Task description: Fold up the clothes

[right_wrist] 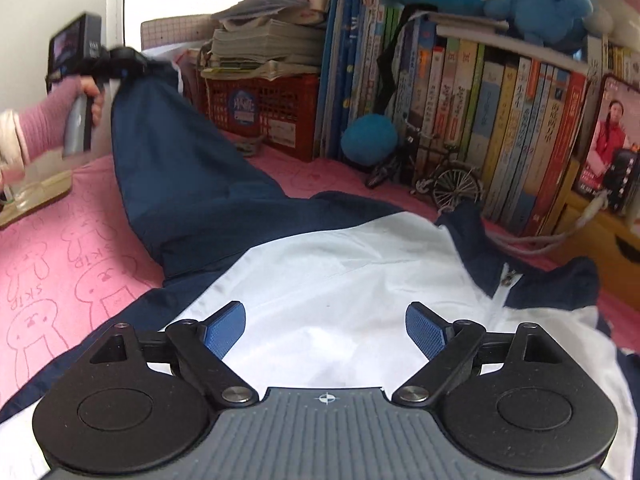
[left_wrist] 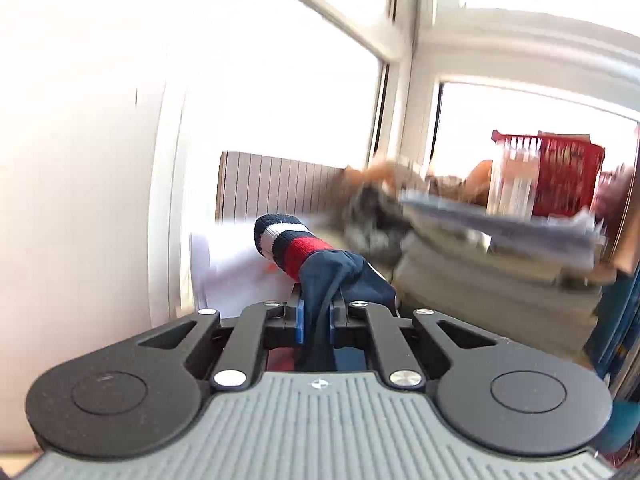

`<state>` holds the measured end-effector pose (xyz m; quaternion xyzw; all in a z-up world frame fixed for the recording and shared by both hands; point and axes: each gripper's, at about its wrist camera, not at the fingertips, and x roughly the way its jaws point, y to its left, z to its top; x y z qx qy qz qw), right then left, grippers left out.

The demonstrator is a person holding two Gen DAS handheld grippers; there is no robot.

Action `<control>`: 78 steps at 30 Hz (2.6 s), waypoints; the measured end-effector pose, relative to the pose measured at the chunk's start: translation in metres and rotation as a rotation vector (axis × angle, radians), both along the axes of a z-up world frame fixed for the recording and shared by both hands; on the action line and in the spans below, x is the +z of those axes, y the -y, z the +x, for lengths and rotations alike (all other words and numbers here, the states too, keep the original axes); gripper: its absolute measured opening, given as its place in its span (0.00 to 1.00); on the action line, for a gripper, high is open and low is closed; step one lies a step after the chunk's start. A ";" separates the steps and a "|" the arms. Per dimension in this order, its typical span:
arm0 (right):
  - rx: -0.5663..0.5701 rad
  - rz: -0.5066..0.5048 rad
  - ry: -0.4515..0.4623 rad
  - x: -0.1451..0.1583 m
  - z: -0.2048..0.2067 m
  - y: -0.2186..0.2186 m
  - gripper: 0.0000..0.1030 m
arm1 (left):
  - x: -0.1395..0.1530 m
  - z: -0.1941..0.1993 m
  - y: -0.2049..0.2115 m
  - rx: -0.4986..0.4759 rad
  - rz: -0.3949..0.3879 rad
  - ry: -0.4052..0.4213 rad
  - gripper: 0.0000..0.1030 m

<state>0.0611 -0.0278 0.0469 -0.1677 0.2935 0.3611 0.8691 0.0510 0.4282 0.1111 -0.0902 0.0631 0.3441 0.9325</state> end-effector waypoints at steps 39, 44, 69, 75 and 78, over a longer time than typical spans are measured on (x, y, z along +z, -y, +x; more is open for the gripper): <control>-0.156 0.031 0.023 -0.055 0.113 -0.122 0.68 | -0.066 0.001 0.053 -0.001 0.144 -0.330 0.78; -0.062 0.061 0.100 -0.032 0.061 -0.092 0.93 | -0.061 -0.017 0.127 -0.289 0.286 -0.309 0.81; -0.057 0.024 -0.096 -0.067 0.033 -0.054 1.00 | -0.168 0.060 0.024 -0.038 0.424 -0.805 0.60; -0.059 0.023 -0.096 -0.067 0.033 -0.053 1.00 | -0.169 0.079 -0.030 0.244 0.288 -0.844 0.60; -0.059 0.024 -0.098 -0.067 0.033 -0.053 1.00 | -0.157 0.080 -0.020 0.213 0.225 -0.805 0.55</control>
